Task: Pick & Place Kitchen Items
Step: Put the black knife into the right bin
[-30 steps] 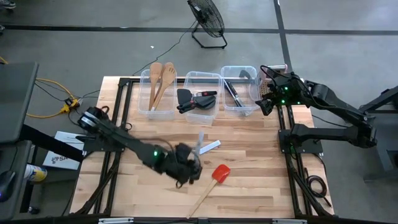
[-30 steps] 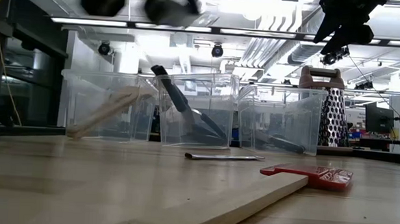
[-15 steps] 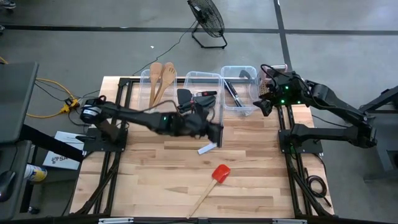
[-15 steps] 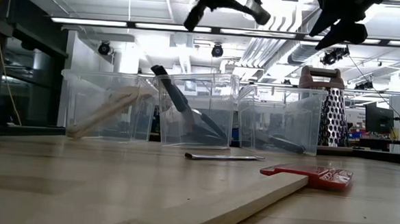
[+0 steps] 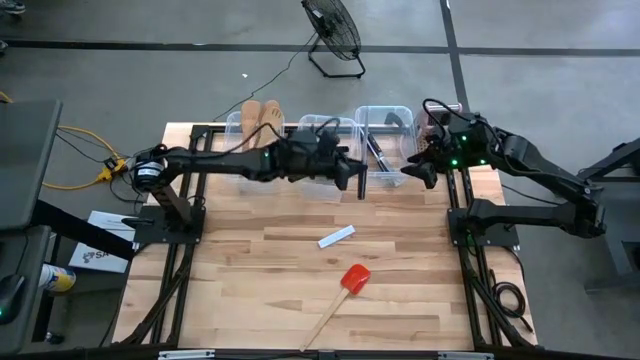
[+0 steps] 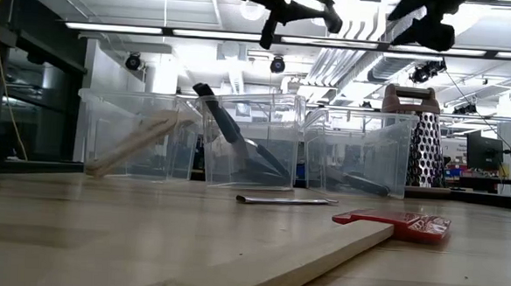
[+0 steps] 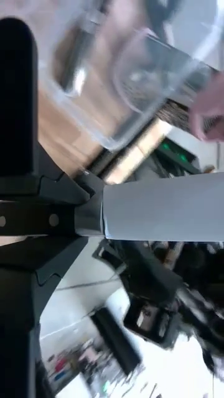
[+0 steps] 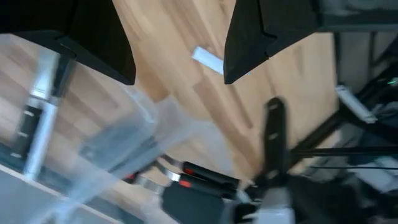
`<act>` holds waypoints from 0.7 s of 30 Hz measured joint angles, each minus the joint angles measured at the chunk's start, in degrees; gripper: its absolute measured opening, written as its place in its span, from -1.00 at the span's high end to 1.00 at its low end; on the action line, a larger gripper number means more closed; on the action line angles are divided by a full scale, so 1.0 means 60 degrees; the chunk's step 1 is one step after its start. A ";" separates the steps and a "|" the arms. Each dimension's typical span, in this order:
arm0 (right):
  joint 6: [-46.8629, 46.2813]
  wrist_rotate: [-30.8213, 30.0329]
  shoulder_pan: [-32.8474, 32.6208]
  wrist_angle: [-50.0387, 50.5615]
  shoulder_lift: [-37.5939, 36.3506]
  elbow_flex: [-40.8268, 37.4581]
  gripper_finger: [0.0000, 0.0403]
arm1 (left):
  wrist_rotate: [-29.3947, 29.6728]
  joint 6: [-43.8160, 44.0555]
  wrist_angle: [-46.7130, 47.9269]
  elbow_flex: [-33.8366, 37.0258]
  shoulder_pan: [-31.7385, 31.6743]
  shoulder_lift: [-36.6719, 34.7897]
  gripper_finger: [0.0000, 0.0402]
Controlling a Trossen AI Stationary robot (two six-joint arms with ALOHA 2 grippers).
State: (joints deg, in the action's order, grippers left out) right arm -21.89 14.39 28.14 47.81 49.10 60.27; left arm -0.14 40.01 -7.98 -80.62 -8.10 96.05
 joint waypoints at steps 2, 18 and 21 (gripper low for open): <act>0.0039 0.0364 -0.0003 -0.0246 0.0000 0.0000 -0.17 | -0.0510 -0.0328 -0.0327 0.0000 -0.0281 0.0000 0.70; 0.0118 0.0534 -0.0992 -0.3632 0.1120 0.0000 -0.17 | -0.2982 -0.0635 -0.1003 0.0000 -0.1814 0.0000 0.70; 0.0105 -0.0170 -0.1311 -0.4137 0.1507 0.0000 -0.17 | -0.3379 -0.0664 -0.1031 0.0000 -0.1993 0.0000 0.70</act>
State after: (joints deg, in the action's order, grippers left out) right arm -21.26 13.37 20.27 22.99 58.14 60.27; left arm -20.42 36.03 -14.16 -80.62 -20.06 96.05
